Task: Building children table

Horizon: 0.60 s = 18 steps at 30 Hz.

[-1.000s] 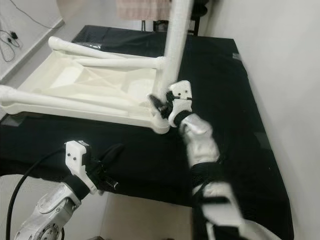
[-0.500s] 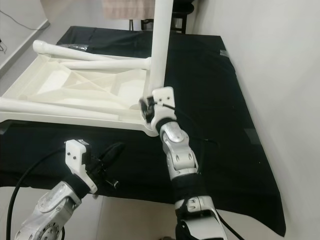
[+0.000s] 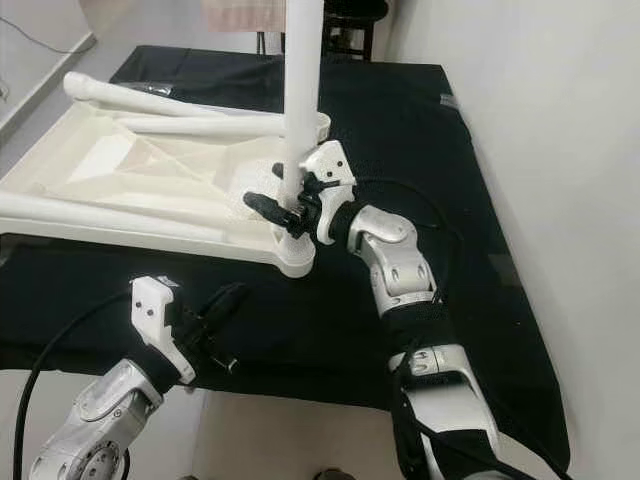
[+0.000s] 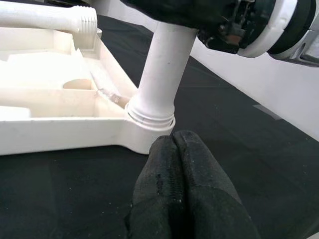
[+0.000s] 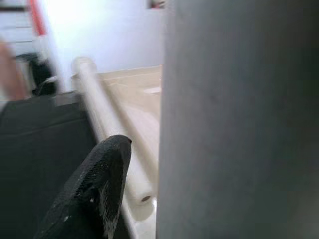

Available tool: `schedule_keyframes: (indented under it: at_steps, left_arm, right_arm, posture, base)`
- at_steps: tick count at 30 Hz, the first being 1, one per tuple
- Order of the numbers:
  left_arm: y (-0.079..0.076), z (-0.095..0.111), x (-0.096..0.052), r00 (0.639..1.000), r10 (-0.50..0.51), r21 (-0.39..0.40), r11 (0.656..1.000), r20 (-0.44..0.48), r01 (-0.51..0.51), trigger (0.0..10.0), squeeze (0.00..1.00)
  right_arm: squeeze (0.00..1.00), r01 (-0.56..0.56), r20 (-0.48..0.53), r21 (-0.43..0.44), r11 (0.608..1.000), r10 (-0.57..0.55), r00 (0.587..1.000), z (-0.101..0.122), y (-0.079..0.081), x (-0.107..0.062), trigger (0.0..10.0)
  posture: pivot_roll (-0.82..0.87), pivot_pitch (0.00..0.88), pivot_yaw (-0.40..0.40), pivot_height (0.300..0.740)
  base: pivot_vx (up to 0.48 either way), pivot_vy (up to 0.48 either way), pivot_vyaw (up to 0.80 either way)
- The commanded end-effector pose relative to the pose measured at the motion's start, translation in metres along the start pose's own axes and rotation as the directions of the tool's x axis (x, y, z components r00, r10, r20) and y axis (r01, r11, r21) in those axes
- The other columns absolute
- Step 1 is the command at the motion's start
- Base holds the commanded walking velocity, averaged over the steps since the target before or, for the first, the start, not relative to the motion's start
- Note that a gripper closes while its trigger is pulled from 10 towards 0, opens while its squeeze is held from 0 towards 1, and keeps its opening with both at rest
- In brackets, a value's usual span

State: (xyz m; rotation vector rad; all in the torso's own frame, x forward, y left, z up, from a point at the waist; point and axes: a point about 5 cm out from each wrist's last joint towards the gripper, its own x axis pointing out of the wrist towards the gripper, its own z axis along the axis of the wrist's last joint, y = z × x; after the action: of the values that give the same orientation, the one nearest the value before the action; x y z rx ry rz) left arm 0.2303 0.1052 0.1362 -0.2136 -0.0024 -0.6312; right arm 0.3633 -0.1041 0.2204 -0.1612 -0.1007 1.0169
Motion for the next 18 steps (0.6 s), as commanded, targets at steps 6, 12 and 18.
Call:
schedule_keyframes:
  at_steps: [6,12,18]
  left_arm:
    - [0.002,-0.003,-0.002,1.0,0.012,-0.005,1.0,-0.01,-0.012,10.0,0.0]
    - [0.002,-0.003,-0.003,1.0,0.008,-0.007,1.0,-0.012,-0.008,10.0,0.0]
    - [0.002,-0.003,-0.003,1.0,0.007,-0.008,1.0,-0.012,-0.007,10.0,0.0]
  right_arm:
    - [0.0,-0.212,-0.063,0.058,0.976,0.216,0.974,-0.012,-0.001,0.002,0.7]
    - [0.0,-0.142,-0.056,0.075,0.987,0.146,0.988,-0.016,-0.012,-0.006,0.0]
    - [0.0,-0.014,-0.093,0.056,0.998,0.019,0.996,-0.028,-0.023,-0.021,0.0]
  posture:
    - [0.04,0.123,-0.037,0.74]
    - [0.04,0.125,-0.026,0.74]
    - [0.04,0.129,-0.027,0.74]
  base:
    - [0.0,0.0,0.0]
    - [0.0,0.0,0.0]
    - [0.0,0.0,0.0]
